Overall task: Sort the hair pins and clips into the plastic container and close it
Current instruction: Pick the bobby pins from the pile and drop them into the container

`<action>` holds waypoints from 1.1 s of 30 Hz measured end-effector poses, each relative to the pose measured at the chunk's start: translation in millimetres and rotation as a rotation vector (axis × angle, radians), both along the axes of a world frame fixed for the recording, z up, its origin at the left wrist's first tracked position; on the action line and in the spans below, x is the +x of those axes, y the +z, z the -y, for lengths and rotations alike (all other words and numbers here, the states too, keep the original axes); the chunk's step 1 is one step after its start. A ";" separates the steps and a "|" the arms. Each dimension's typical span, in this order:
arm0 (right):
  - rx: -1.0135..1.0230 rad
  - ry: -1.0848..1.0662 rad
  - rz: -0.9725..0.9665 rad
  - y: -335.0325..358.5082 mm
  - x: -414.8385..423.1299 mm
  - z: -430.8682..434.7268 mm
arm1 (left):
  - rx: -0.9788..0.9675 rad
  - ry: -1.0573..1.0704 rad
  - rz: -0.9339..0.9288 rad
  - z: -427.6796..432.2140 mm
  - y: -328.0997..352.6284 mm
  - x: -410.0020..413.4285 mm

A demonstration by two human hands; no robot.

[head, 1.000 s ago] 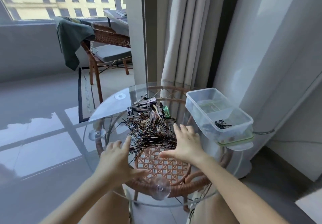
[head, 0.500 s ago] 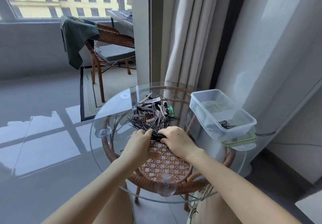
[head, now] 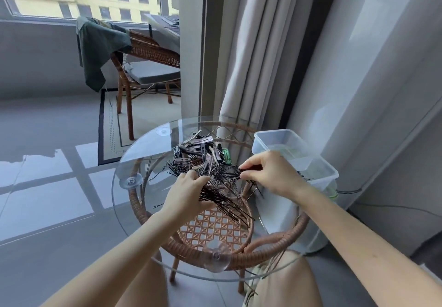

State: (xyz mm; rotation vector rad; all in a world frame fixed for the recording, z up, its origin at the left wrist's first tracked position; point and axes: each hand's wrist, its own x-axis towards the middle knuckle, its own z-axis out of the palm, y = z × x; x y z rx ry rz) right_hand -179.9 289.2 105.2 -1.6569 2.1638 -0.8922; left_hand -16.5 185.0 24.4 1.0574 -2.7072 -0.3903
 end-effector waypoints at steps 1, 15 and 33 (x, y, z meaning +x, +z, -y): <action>-0.007 -0.012 0.039 6.7 -4.9 -3.9 | -0.014 -0.026 0.004 0.4 1.3 -2.5; 0.253 -0.143 0.061 57.5 -124.6 -40.8 | -0.064 -0.227 0.221 -6.3 10.8 -34.4; 0.397 -0.120 -0.132 6.9 -135.3 -24.5 | -0.037 -0.348 0.308 -13.4 17.1 -50.7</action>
